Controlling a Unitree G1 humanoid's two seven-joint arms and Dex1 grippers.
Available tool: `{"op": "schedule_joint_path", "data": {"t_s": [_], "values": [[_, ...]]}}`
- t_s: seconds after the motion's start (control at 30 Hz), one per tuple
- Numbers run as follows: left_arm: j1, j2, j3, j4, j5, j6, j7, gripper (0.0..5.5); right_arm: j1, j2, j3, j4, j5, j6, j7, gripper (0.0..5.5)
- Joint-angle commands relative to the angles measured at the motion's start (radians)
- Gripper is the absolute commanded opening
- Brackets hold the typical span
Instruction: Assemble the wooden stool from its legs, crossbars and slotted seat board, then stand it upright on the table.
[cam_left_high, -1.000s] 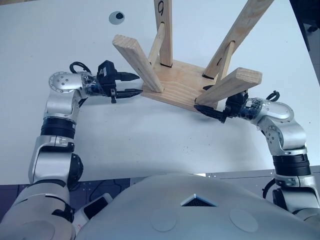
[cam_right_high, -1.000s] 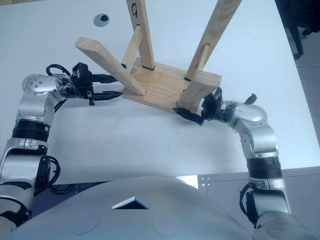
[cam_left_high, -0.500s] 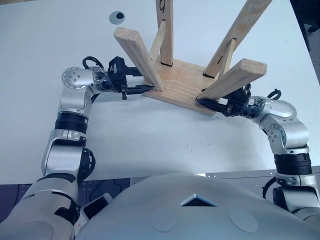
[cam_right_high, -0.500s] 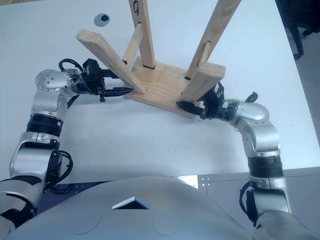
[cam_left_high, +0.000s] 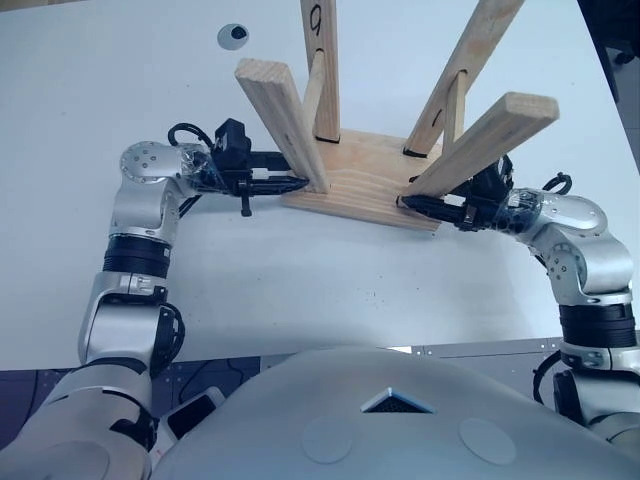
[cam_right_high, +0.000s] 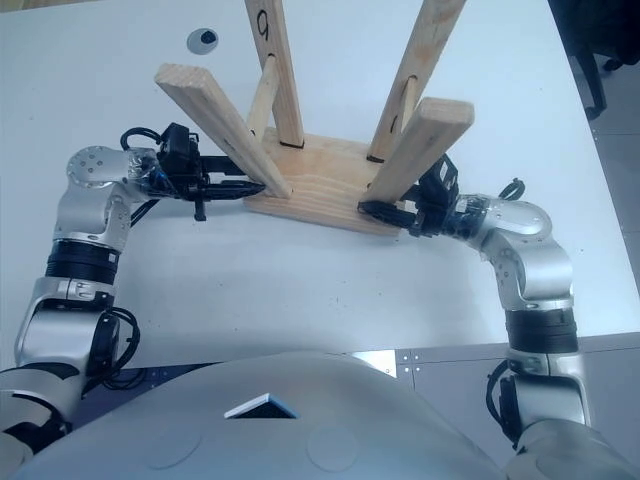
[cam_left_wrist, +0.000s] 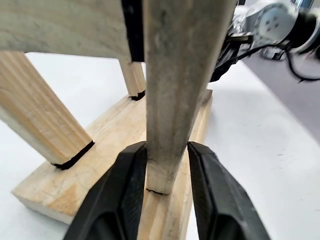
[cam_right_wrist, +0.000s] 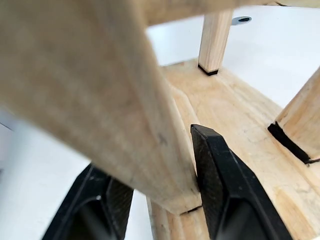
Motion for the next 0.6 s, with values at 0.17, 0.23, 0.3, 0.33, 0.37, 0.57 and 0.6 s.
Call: {"op": "schedule_joint_path", "data": {"t_s": [0.17, 0.23, 0.3, 0.33, 0.37, 0.57, 0.6], "values": [[0.045, 0.231, -0.149, -0.216, -0.164, 0.647, -0.14, 1.02, -0.157, 0.018, -0.132, -0.041, 0.383, 0.671, -0.191, 1.61], [0.003, 0.261, -0.172, -0.218, -0.199, 0.739, -0.15, 0.95, -0.253, 0.05, -0.158, 0.036, 0.395, 0.844, -0.248, 1.61], [-0.05, 0.267, -0.198, -0.174, -0.195, 0.787, -0.155, 0.93, -0.35, 0.095, -0.181, 0.133, 0.373, 0.972, -0.307, 1.61], [-0.077, 0.261, -0.205, -0.139, -0.188, 0.802, -0.153, 0.93, -0.386, 0.12, -0.199, 0.174, 0.364, 1.019, -0.335, 1.61], [-0.106, 0.246, -0.205, -0.093, -0.181, 0.814, -0.143, 0.92, -0.41, 0.139, -0.207, 0.207, 0.362, 1.046, -0.359, 1.61], [-0.218, 0.162, -0.239, 0.133, -0.116, 0.78, -0.101, 0.91, -0.461, 0.17, -0.195, 0.368, 0.398, 1.065, -0.456, 1.96], [-0.23, 0.15, -0.245, 0.163, -0.104, 0.773, -0.086, 0.91, -0.464, 0.166, -0.188, 0.385, 0.409, 1.065, -0.458, 2.1]]}}
